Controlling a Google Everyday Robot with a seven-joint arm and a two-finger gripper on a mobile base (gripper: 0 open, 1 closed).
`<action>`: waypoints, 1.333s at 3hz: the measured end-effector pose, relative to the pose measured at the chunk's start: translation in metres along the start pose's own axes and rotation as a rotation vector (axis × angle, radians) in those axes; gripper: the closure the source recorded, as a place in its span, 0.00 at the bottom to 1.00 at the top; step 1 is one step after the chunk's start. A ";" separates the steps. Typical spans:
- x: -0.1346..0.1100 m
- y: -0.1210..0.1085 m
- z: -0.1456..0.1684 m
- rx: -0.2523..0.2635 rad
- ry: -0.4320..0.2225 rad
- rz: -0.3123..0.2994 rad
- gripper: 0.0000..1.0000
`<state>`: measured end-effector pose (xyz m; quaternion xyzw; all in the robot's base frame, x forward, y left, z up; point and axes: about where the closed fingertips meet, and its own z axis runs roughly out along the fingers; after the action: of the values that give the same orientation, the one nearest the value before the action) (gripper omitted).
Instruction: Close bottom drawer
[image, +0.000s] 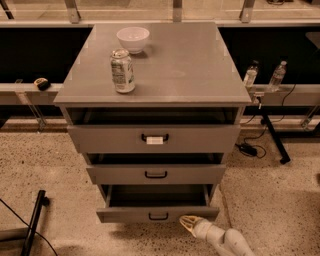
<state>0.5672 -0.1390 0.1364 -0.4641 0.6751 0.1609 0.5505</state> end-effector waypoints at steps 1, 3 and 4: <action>-0.001 -0.025 0.018 0.096 -0.014 -0.020 1.00; 0.004 -0.056 0.036 0.168 -0.050 -0.012 1.00; 0.007 -0.059 0.030 0.148 -0.056 -0.029 1.00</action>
Offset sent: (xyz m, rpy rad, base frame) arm 0.0830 -0.0094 0.0038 0.0547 -0.1460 -0.1669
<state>0.6326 -0.1505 0.1367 -0.4272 0.6627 0.1155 0.6041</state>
